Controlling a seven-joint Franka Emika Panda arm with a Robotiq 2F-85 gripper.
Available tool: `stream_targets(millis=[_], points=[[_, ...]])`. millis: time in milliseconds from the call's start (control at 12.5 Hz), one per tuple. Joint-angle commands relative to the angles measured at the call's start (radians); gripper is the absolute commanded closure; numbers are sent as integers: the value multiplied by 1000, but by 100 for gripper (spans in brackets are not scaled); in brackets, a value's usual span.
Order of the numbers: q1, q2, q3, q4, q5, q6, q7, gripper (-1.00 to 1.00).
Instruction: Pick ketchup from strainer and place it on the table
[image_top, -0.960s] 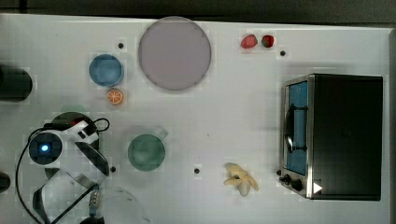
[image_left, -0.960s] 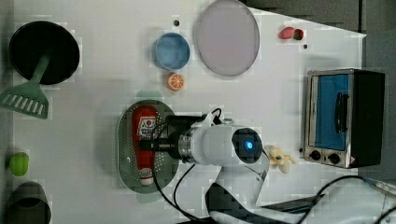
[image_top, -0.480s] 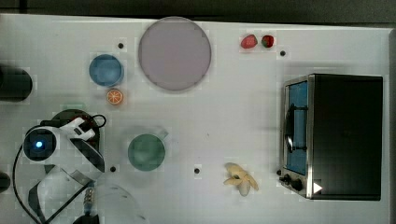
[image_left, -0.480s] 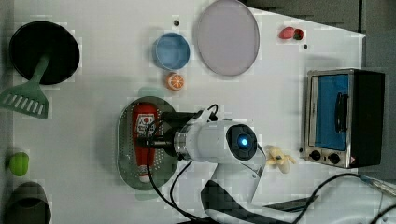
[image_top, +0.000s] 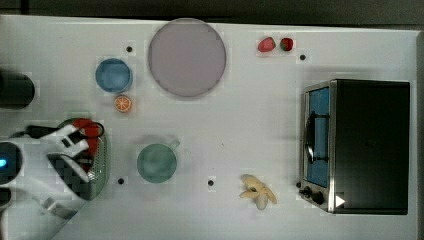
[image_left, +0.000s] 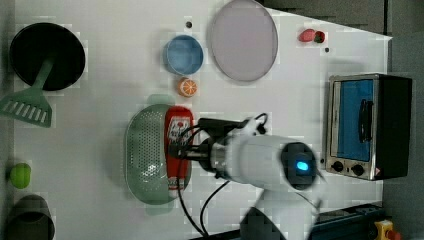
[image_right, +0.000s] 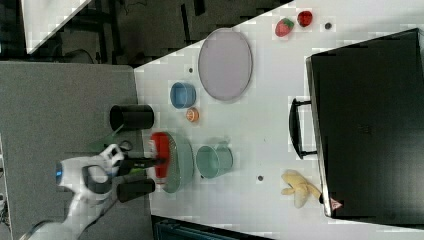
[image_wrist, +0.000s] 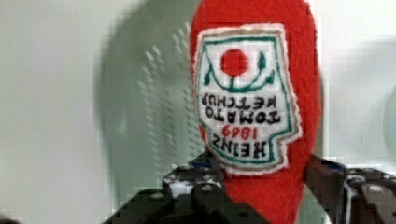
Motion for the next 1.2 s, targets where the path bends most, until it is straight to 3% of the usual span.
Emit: stream_targets(millis=[80, 560, 1200], points=[[-56, -139, 17, 59, 57, -94, -11, -13], [-174, -250, -104, 186, 89, -422, -330, -13], [-254, -265, -417, 198, 89, -446, -606, -13]])
